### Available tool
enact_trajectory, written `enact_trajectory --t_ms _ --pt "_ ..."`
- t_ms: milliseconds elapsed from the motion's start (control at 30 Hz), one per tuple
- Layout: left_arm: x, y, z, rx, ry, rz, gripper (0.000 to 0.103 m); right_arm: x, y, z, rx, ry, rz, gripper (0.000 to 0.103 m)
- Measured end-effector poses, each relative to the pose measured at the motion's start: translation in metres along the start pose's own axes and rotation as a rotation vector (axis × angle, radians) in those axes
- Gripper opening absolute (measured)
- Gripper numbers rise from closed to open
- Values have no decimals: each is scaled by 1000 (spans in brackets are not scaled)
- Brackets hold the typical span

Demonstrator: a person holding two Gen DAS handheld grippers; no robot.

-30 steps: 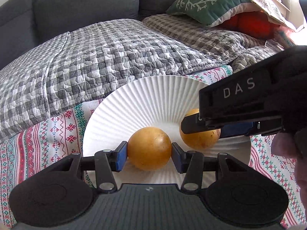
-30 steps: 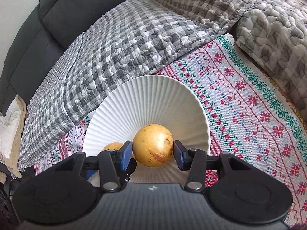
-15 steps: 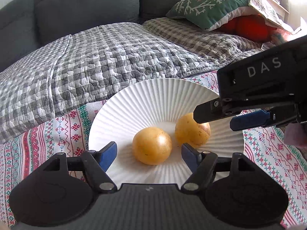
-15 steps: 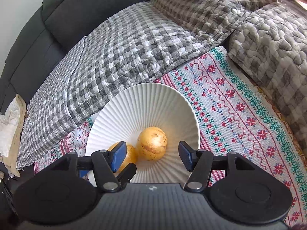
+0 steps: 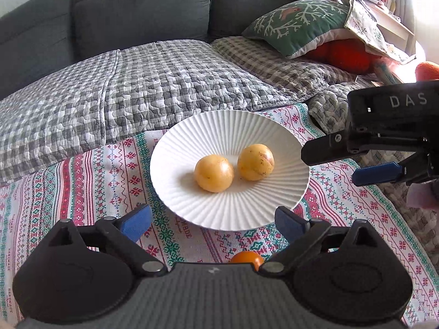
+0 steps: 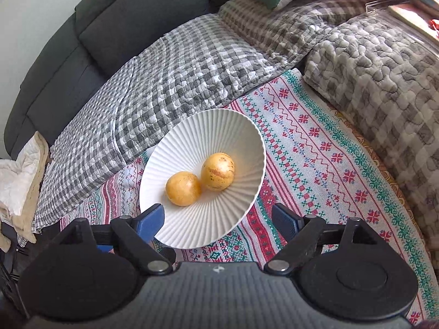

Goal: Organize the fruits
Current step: 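Withdraw both tools from the bowl toward the mandarins on the cloth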

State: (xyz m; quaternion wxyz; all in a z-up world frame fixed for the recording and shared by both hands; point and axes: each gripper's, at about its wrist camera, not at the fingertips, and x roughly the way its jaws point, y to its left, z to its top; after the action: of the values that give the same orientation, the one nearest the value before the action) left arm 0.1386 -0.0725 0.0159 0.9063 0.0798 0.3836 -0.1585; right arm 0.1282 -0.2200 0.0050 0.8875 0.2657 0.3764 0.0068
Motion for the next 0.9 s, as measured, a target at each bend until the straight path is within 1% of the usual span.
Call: enact_trajectory --t_ms 200,433,700,900 --pt "-24 6 -21 -34 6 27 94 -16 -1 -24 -28 2 -9 88" --pt "-49 12 -45 -81 19 53 94 -28 -5 -49 -46 8 -10 91" --pt "-66 14 -72 -117 48 83 95 -35 -2 -76 -107 0 -21 94" --pt "-73 21 -91 -154 45 86 94 -37 -2 -93 -169 -15 -31 97"
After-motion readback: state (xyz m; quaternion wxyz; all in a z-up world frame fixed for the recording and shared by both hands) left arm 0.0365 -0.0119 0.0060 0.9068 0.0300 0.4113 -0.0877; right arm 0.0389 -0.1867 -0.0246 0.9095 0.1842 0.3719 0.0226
